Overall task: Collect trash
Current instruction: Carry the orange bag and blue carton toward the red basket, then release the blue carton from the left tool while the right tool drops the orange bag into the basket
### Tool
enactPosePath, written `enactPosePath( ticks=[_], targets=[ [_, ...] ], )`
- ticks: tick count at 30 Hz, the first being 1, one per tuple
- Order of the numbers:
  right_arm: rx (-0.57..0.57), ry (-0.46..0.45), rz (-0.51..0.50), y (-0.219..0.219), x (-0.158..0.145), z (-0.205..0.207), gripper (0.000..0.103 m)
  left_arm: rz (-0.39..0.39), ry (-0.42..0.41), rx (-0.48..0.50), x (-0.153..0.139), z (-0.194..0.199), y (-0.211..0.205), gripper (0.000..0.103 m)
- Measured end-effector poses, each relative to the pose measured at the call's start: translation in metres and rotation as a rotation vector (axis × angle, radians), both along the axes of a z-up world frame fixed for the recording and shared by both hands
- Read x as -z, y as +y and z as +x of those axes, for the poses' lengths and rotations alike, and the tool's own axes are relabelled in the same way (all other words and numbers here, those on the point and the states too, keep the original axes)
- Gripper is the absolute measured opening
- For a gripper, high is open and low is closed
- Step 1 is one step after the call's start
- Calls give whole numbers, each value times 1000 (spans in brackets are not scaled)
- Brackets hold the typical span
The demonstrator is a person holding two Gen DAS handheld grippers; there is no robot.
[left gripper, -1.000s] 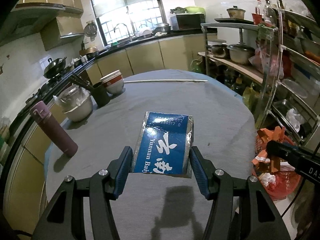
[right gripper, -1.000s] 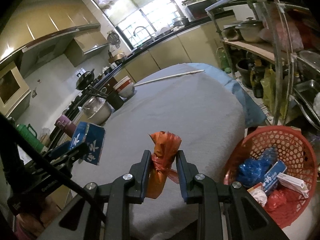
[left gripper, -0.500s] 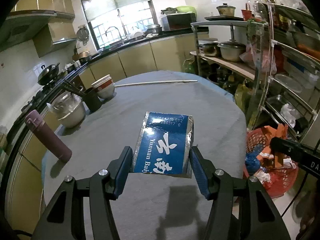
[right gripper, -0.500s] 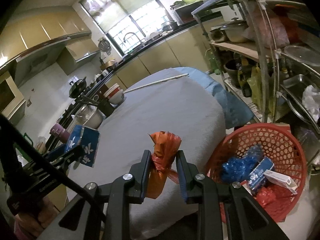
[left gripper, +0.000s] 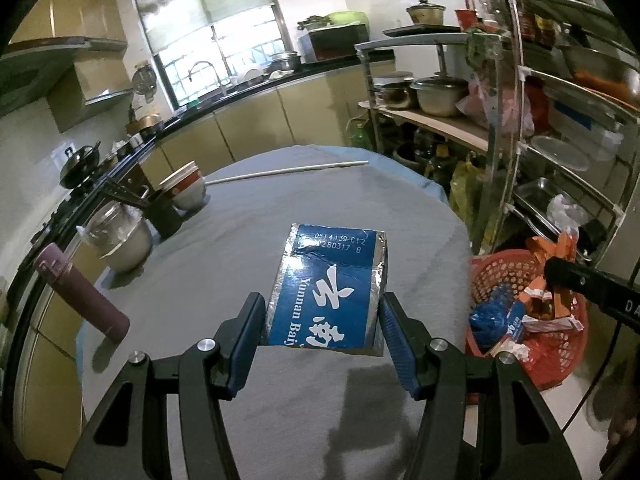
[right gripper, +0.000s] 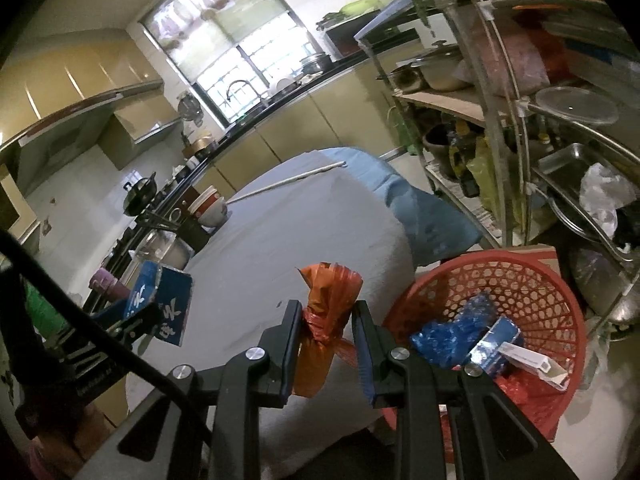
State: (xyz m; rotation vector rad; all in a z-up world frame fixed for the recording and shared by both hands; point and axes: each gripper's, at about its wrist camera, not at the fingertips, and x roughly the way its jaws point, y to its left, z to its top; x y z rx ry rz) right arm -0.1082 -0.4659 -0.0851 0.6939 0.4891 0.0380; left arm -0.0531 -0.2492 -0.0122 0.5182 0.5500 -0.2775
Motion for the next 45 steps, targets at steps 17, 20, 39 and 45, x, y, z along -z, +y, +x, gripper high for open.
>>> enactPosePath(
  ticks=[17, 20, 39, 45],
  targets=[
    [79, 16, 37, -38, 12, -18, 27, 50, 10, 82, 10, -9, -42, 60],
    [93, 23, 41, -44, 15, -22, 27, 56, 12, 97, 12, -11, -49, 60],
    [185, 73, 71, -77, 37, -48, 27, 50, 102, 268, 28, -32, -87, 61],
    [235, 107, 91, -95, 48, -58, 28, 0, 206, 385, 39, -36, -102, 61]
  ],
)
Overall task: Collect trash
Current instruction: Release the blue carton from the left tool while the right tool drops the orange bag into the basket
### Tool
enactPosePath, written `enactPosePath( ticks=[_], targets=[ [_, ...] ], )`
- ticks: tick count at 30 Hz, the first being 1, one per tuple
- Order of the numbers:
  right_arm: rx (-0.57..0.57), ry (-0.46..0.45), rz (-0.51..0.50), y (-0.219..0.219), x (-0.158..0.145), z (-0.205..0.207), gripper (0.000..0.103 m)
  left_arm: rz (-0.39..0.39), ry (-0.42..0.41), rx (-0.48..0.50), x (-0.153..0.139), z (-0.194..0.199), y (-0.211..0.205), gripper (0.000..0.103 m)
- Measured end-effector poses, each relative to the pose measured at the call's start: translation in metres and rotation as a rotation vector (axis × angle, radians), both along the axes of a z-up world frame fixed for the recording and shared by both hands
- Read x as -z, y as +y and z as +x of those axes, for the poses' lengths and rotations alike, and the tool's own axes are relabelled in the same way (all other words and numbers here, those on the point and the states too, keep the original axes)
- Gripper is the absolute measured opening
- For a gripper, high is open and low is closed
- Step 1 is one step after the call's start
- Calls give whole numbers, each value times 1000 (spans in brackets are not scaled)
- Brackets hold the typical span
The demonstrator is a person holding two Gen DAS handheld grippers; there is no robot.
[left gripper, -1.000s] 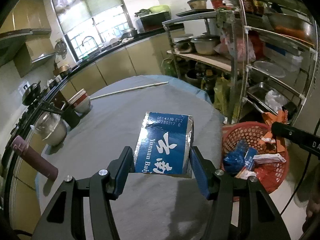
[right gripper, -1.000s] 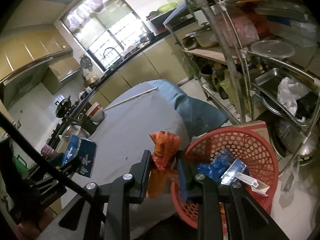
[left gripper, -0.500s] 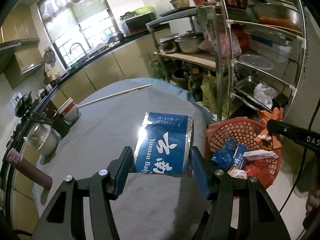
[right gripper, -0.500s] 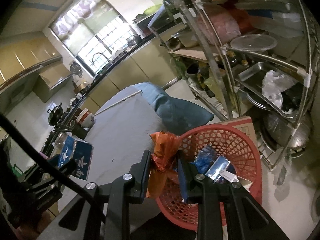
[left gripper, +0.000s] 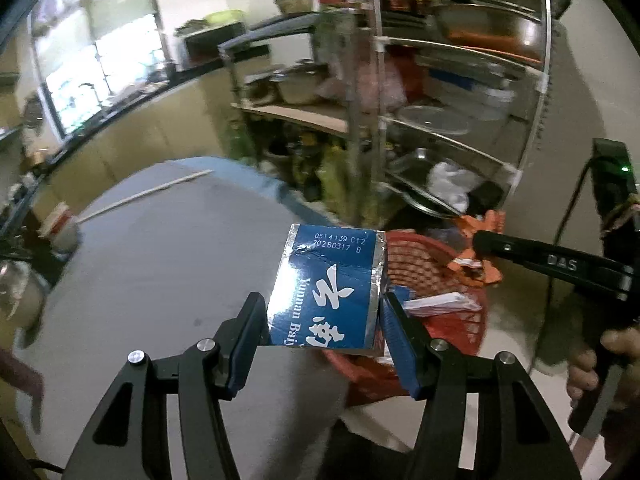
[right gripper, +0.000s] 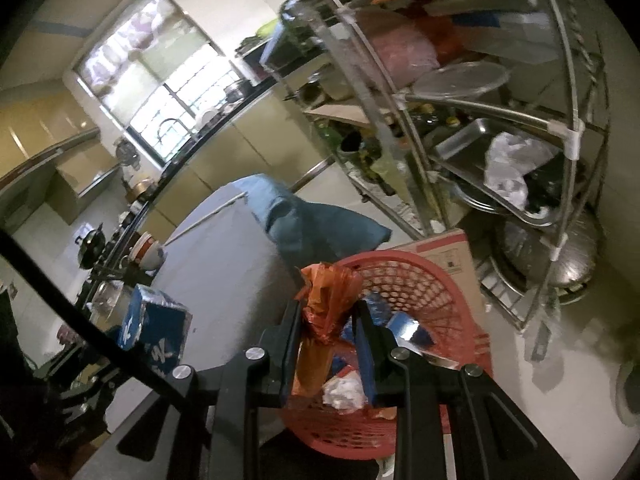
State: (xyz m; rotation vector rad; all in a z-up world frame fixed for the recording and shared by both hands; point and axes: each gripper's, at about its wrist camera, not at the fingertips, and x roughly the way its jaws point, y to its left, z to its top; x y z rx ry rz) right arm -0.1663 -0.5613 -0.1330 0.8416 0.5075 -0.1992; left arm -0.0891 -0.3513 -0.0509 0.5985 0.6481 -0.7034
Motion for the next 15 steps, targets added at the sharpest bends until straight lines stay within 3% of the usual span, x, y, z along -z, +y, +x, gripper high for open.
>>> enactPosePath(
  ticks=[10, 15],
  targets=[
    [-20, 63, 47, -8, 22, -6, 30, 26, 149, 94, 32, -2, -30, 63],
    [-4, 41, 58, -11, 22, -10, 32, 52, 143, 55, 38, 4, -27, 66]
  ],
)
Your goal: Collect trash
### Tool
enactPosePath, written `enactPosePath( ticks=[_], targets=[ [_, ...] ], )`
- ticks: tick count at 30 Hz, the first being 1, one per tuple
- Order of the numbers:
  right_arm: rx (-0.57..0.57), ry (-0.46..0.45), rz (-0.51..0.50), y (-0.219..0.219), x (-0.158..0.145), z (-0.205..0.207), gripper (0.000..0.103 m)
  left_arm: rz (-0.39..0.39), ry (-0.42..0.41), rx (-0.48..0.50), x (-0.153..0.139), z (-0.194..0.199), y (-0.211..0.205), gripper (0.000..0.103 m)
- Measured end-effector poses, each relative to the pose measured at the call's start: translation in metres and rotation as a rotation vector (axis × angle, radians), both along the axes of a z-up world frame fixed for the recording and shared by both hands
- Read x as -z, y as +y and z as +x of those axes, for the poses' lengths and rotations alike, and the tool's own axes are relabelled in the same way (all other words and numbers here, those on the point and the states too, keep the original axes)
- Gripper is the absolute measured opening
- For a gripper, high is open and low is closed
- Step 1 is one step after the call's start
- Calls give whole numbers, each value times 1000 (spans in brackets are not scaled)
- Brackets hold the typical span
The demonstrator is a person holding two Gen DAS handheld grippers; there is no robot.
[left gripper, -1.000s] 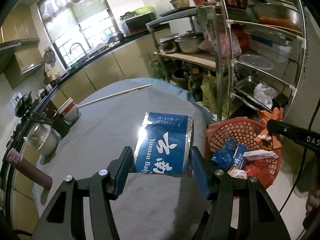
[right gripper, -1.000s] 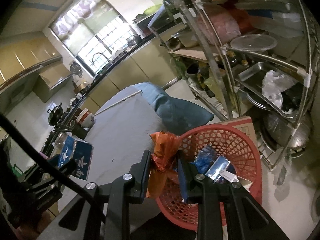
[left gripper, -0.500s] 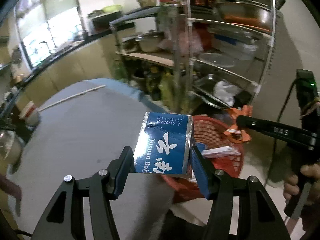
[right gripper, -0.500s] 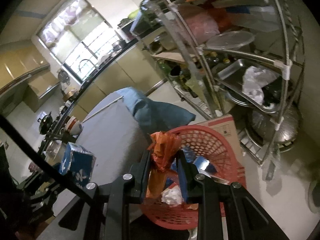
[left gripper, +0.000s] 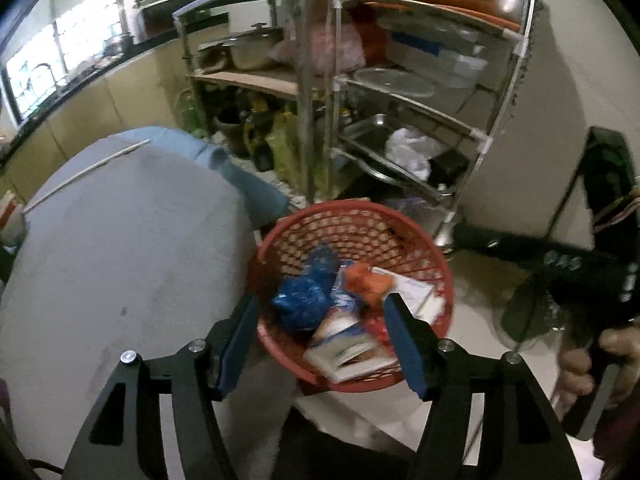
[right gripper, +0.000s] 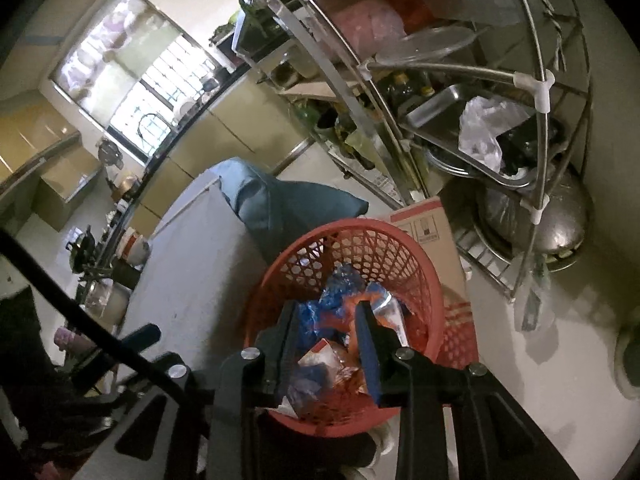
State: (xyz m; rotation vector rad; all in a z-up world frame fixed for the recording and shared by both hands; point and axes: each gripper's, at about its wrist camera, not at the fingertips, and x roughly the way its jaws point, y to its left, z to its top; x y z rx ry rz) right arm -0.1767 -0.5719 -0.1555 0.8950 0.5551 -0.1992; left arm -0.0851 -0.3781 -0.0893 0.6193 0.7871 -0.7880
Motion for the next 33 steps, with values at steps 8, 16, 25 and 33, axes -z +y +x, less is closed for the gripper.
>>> enactPosePath(
  ticks=[8, 16, 25, 33],
  targets=[
    [-23, -25, -44, 17, -16, 9, 32, 0, -132, -155, -22, 16, 35, 69],
    [-79, -23, -116, 51, -32, 23, 32, -32, -250, -266, -48, 19, 74, 75],
    [-106, -34, -186, 78, -50, 19, 32, -93, -321, -333, -73, 4, 107, 81],
    [-96, -53, -222, 88, -60, 6, 36, -118, -342, -326, -81, -12, 116, 82]
  ],
)
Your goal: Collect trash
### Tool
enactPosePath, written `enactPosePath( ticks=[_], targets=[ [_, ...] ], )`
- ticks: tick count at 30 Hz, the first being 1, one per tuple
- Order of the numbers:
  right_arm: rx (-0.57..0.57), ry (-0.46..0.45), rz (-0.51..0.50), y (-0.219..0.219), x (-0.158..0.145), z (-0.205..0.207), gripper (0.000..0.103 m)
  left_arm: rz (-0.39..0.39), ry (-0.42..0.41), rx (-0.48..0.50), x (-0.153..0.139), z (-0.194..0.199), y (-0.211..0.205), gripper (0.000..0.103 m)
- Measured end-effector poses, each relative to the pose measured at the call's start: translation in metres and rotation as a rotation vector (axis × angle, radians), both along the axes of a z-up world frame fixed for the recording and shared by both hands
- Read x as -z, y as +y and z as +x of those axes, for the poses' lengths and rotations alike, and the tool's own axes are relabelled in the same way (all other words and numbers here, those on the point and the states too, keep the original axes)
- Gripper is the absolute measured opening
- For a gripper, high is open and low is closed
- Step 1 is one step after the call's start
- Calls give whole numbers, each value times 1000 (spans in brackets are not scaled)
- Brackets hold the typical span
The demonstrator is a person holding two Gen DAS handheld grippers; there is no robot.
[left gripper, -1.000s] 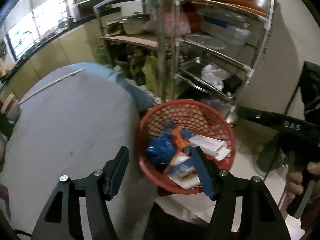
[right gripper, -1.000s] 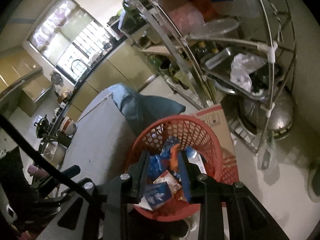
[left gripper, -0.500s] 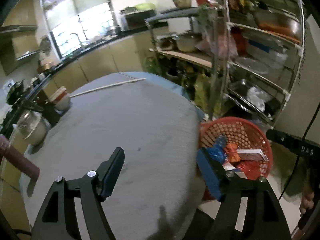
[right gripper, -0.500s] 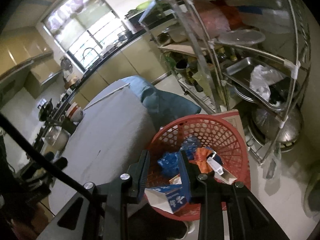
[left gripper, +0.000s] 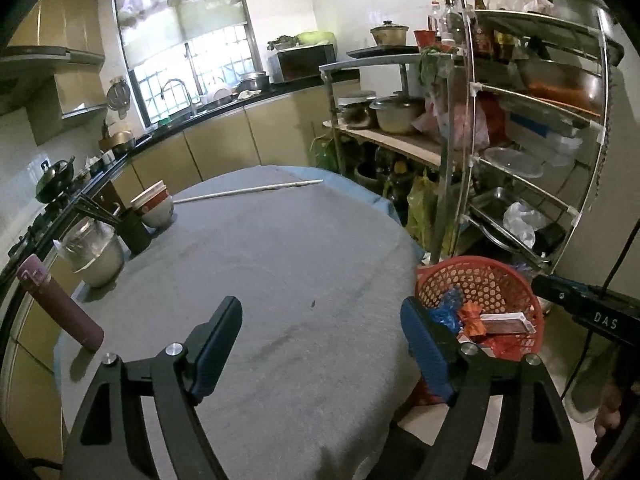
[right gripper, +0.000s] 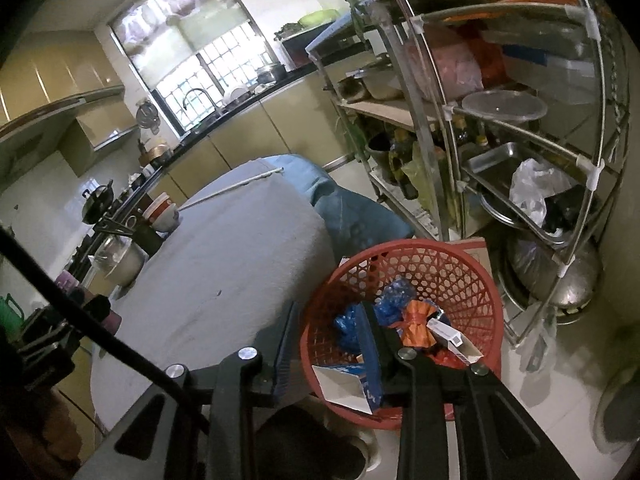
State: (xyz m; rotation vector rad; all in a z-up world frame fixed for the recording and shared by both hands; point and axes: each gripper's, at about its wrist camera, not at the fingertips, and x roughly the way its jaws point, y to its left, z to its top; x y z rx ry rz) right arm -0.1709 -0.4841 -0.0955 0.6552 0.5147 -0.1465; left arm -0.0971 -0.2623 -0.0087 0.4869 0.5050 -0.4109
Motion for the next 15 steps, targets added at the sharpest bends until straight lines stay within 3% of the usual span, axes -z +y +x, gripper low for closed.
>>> enactPosePath(
  ticks=[15],
  targets=[
    [-30, -75, 2, 13, -6, -24, 37, 18, -38, -32, -4, -36, 9, 82]
  ],
)
